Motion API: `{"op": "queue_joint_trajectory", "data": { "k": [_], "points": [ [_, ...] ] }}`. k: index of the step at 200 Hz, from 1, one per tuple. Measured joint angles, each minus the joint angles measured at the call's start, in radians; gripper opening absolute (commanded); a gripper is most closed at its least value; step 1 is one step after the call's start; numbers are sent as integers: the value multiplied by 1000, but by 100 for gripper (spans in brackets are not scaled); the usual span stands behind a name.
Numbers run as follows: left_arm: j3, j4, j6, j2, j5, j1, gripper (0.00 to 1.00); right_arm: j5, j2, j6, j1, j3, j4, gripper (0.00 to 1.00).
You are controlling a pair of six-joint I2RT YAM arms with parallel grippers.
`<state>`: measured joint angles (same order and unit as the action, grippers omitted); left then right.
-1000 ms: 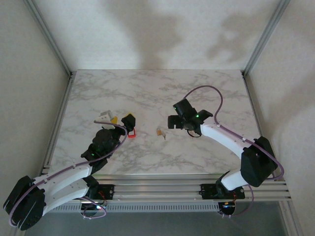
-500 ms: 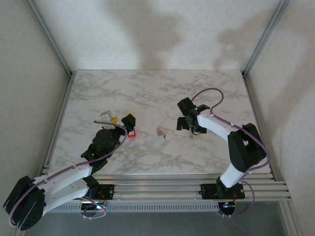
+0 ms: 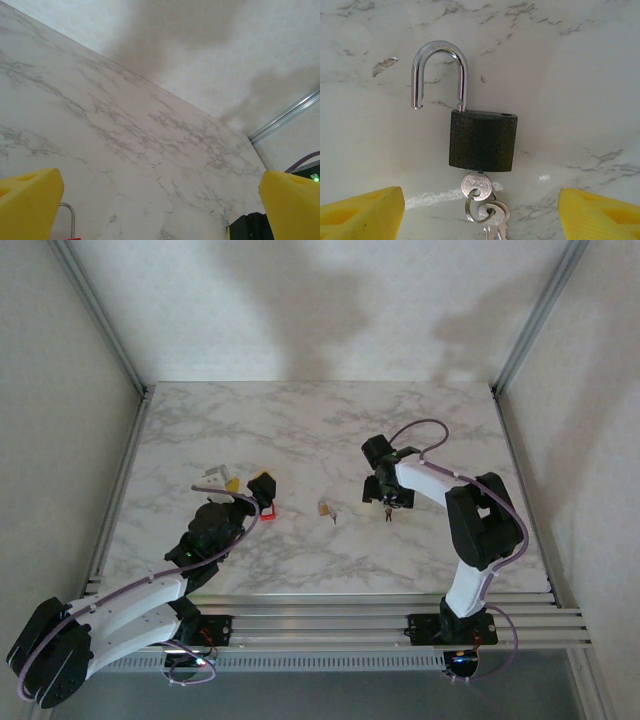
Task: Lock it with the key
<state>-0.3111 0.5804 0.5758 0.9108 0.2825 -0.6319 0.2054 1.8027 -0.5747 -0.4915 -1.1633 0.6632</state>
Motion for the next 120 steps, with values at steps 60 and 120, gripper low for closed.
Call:
{"op": "queue_joint_trajectory", "data": {
  "k": [60,120],
  "points": [
    [0,-1,0,2,3,0,99,-16,15,27,27,0,-42,63],
    [0,-1,0,3,3,0,99,-17,37,37,32,0,-55,58]
  ]
}}
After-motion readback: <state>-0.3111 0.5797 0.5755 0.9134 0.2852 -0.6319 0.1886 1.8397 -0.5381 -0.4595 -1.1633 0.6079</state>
